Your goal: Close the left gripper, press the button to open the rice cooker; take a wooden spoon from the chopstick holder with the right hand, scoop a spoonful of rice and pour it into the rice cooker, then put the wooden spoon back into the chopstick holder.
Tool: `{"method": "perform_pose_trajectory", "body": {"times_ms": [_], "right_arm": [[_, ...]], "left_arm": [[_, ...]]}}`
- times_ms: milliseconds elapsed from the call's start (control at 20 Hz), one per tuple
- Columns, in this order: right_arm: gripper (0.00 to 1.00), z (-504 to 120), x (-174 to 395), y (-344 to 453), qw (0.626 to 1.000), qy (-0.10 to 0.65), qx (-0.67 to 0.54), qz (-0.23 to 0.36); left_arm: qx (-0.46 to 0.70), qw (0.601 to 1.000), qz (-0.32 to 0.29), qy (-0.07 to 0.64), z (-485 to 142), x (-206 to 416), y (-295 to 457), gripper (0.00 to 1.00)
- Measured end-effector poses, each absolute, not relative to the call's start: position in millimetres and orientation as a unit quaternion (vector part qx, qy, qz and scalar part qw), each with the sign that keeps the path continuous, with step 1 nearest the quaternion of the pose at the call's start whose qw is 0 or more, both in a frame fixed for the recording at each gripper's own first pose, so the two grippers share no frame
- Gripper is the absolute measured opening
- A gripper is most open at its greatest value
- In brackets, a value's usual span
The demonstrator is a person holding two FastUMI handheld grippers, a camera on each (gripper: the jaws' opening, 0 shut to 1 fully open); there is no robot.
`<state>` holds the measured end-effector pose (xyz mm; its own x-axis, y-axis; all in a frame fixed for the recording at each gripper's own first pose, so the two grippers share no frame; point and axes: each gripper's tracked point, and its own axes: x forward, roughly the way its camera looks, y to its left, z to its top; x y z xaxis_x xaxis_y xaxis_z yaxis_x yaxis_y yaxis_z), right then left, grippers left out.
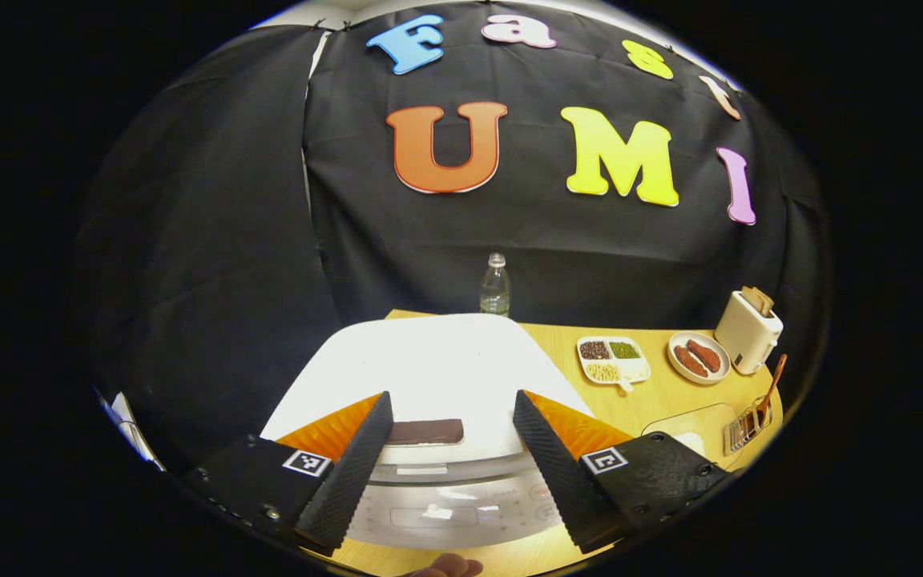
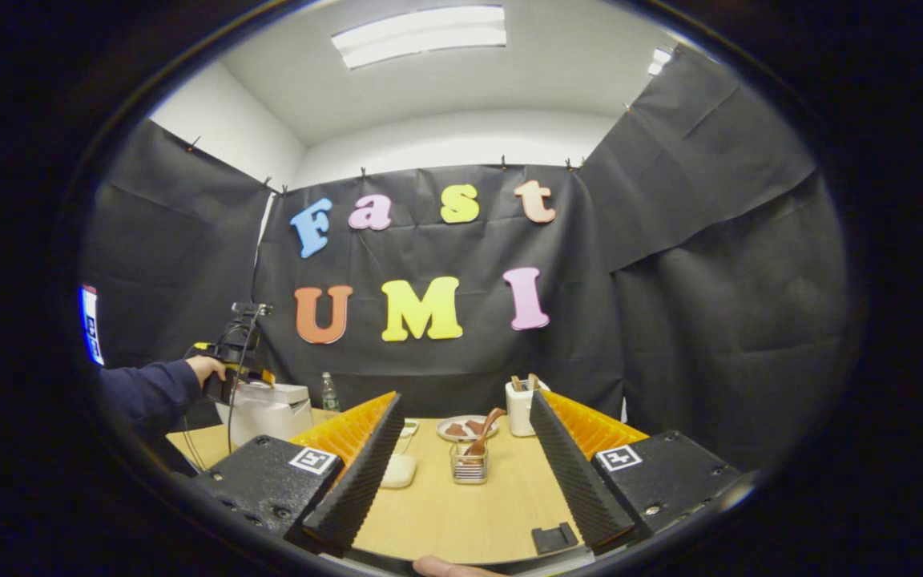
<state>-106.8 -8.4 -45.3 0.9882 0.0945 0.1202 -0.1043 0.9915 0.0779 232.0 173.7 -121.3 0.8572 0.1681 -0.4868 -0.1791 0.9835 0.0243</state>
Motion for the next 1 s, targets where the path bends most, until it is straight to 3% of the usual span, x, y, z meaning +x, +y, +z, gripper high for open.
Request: {"method": "perform_pose_trajectory", "body": {"times_ms": [650,1000], "right_arm": [[1.0,-71.4,-97.0,5.5,0.996,-0.02,0.049,0.066],[1.0,-75.5,-98.5,13.9,0.996,-0.009,0.053,0.07]], "left_arm": [[-0.014,0.958,0.06,0.281,-136.8,211.5,176.3,0.98],[-0.019,0.954,0.078,0.288,-139.4,201.3,180.2,0.99]]}}
